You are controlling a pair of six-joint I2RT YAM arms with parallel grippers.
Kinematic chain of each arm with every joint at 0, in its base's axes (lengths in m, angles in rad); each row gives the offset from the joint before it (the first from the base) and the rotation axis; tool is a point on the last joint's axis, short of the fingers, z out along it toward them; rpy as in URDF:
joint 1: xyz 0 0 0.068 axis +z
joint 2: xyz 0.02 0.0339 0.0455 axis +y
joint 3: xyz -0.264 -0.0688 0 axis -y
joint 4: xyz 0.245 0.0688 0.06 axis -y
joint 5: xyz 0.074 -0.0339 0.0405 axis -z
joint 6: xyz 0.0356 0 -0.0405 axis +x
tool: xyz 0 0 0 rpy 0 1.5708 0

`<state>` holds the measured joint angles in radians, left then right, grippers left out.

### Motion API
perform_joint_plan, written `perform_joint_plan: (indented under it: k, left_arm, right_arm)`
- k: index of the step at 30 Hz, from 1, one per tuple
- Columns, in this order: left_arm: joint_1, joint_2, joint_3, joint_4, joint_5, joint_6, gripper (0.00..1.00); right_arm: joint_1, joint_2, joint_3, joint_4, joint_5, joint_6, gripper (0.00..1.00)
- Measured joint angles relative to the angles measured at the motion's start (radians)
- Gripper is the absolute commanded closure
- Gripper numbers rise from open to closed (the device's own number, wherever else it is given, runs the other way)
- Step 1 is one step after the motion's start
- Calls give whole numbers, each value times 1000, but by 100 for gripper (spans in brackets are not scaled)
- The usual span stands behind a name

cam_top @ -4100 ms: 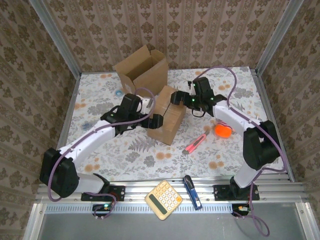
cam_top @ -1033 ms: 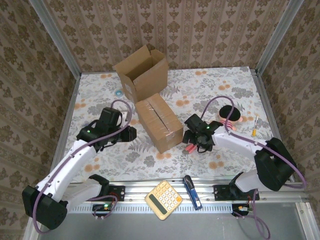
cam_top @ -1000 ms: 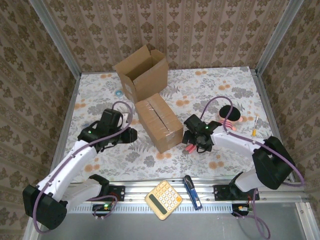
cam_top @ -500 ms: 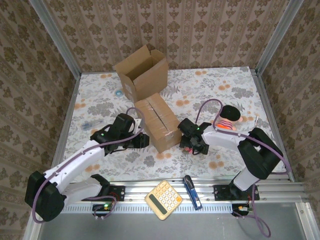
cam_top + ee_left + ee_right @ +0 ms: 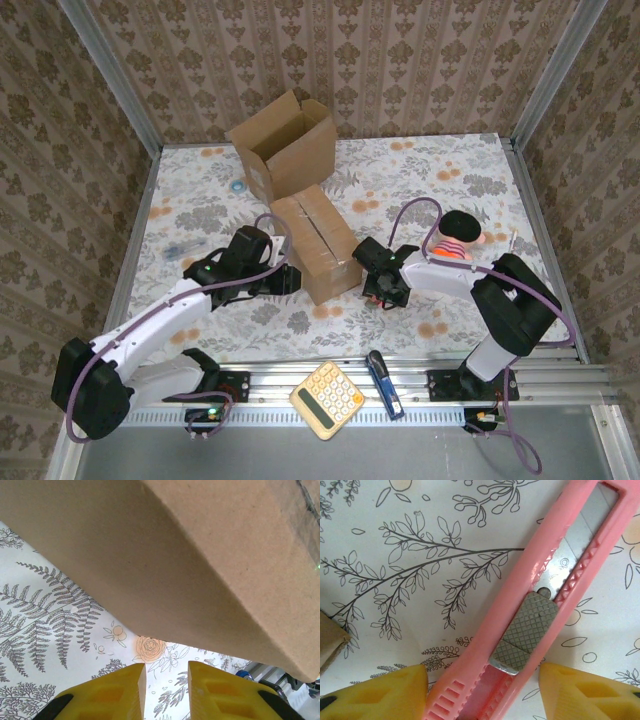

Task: Unpack the express box

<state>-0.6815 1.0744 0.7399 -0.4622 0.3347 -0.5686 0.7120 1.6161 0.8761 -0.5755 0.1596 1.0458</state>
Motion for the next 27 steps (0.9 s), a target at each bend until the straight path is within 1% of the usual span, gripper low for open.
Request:
perform_joint_plan:
  k: [10,16,21,27]
  left_arm:
    - [-8,11,-1,1,3,-1,73]
    - [-24,12,-10,3,6,-3,73]
    - [-38,32,-19,13,10,-8,73]
    - [-58,75,-27,45,10,-16,74]
  right_arm:
    - [1,-7,-2,0,10,6,62]
    - [1,-46,-8,-8,28,5,72]
    - [-1,-106,-10,-24,51,0,75]
    - [-25,-207,-12,-64,78,-23,76]
